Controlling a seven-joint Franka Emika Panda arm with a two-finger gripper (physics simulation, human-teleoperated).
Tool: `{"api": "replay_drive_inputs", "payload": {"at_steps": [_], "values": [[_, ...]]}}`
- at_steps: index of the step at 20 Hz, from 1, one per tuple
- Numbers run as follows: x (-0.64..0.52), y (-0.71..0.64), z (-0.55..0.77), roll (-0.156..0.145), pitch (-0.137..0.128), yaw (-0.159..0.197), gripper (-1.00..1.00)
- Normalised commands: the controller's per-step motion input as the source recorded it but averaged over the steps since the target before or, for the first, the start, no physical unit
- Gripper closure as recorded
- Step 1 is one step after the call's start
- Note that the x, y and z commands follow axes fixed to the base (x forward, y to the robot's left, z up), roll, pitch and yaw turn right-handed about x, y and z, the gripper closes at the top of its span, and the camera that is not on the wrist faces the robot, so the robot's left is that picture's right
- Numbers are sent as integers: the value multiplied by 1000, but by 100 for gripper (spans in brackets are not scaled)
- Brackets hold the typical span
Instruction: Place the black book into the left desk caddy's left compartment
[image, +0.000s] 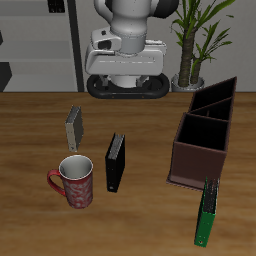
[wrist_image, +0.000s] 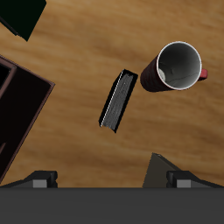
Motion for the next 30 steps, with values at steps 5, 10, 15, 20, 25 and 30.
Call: {"api": "replay_drive_inputs", "payload": {"at_steps": [5, 10, 15, 20, 25, 30], "values": [[134, -158, -86, 25, -33, -17, -100], [83, -49, -46, 26, -25, -1, -100], [36, 4, -50, -9, -19, -19, -100], [90, -2, -168, -10, 0, -17, -100], [79, 26, -229, -8, 3, -5, -100], [112, 44, -284, 7, 2, -9, -100]]}}
